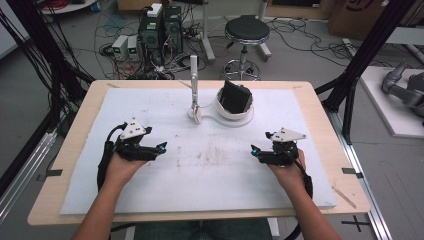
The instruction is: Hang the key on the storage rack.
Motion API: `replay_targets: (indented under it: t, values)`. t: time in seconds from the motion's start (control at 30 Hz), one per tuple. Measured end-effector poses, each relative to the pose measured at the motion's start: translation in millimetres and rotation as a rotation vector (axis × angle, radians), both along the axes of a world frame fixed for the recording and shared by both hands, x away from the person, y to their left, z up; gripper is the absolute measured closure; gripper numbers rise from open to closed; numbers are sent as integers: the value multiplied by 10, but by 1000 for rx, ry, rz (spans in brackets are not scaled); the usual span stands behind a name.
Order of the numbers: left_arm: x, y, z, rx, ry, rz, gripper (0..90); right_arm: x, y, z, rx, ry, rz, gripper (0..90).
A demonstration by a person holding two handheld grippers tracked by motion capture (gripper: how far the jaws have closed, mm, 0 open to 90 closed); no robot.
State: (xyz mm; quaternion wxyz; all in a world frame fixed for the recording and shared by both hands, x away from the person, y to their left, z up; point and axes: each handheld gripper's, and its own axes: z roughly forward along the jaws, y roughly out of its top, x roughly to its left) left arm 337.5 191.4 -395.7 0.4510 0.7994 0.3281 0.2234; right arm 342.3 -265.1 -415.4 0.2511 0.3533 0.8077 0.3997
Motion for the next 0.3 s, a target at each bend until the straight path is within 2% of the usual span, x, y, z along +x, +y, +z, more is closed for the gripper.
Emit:
replay_targets:
  t: [0.3]
  values:
    - [-13,15,-28,8,11,-3,221,15,5,-8,3,-3,3,273]
